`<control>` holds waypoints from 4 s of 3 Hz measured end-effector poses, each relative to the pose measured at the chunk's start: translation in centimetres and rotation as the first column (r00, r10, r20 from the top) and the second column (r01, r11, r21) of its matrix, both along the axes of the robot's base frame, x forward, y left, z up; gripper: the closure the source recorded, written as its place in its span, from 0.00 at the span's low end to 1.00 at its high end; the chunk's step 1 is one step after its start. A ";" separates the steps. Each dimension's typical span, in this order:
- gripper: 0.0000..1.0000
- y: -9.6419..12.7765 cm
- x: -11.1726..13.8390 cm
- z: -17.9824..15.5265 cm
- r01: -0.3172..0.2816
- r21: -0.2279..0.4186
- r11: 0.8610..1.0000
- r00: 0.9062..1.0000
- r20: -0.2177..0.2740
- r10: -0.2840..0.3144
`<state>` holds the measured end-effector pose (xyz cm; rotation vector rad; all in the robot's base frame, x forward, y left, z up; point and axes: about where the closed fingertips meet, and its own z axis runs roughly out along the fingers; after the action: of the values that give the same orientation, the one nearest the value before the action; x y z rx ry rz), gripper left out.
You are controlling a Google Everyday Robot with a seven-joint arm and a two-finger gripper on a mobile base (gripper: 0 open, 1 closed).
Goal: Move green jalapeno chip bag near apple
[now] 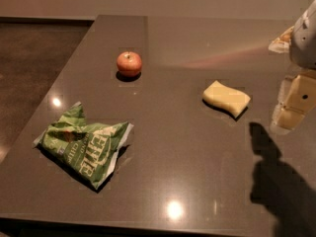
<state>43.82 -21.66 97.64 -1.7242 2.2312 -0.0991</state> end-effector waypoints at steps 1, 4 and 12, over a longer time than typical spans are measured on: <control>0.00 0.0 0.0 0.0 0.000 0.000 1.000 1.000 0.000 0.000; 0.00 9.3 0.0 0.7 -0.159 0.156 0.975 0.987 -0.013 0.163; 0.00 33.6 -1.7 -11.1 -0.458 0.079 0.886 0.885 -0.054 0.462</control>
Offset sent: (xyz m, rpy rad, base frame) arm 0.0095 0.0356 0.0086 0.0626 0.0175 0.0696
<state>42.15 11.92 86.58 -2.1972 1.7811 0.1446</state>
